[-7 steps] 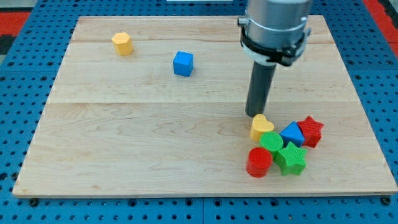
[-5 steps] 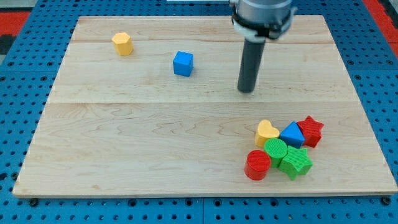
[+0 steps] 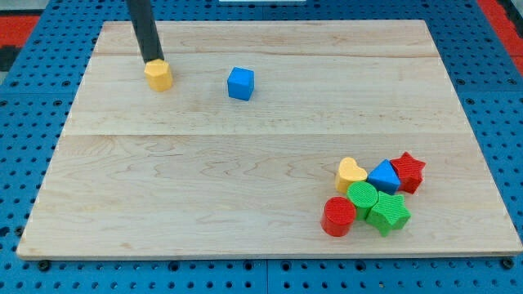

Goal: Move the blue cube into the yellow heart

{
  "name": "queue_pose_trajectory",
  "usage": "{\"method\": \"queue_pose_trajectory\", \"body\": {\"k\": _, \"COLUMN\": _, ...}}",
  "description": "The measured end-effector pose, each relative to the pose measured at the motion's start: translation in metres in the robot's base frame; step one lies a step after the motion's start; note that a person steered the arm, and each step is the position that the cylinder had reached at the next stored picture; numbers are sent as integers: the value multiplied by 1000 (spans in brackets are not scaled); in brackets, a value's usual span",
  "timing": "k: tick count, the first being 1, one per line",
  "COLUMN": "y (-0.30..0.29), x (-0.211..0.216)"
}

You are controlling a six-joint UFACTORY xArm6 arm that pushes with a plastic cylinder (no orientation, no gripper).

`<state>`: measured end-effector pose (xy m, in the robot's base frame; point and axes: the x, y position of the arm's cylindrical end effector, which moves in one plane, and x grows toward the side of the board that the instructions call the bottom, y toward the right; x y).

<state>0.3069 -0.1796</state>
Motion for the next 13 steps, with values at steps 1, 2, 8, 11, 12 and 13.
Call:
{"method": "queue_pose_trajectory", "body": {"k": 1, "y": -32, "x": -17}}
{"method": "queue_pose_trajectory", "body": {"k": 2, "y": 22, "x": 13}}
{"method": "queue_pose_trajectory", "body": {"k": 8, "y": 251, "x": 80}}
{"method": "queue_pose_trajectory", "body": {"k": 11, "y": 338, "x": 111}}
{"method": "queue_pose_trajectory", "body": {"k": 12, "y": 330, "x": 192}}
{"method": "queue_pose_trajectory", "body": {"k": 13, "y": 298, "x": 192}}
